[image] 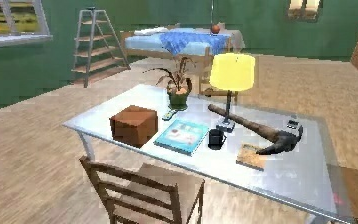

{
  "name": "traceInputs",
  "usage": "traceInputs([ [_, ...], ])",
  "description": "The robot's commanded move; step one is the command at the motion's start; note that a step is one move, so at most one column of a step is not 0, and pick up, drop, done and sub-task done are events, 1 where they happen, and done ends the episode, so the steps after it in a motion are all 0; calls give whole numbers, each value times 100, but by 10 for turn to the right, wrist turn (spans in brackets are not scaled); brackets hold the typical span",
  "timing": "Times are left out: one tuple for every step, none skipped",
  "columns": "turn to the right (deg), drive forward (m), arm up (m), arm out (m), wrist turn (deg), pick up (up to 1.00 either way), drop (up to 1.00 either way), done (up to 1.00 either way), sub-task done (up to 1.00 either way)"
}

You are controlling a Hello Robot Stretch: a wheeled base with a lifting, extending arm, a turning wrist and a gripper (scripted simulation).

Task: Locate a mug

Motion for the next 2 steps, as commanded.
traceInputs([
  [90,0,0,0,0,0,0,0,0],
  [0,0,0,0,0,0,0,100,0],
])
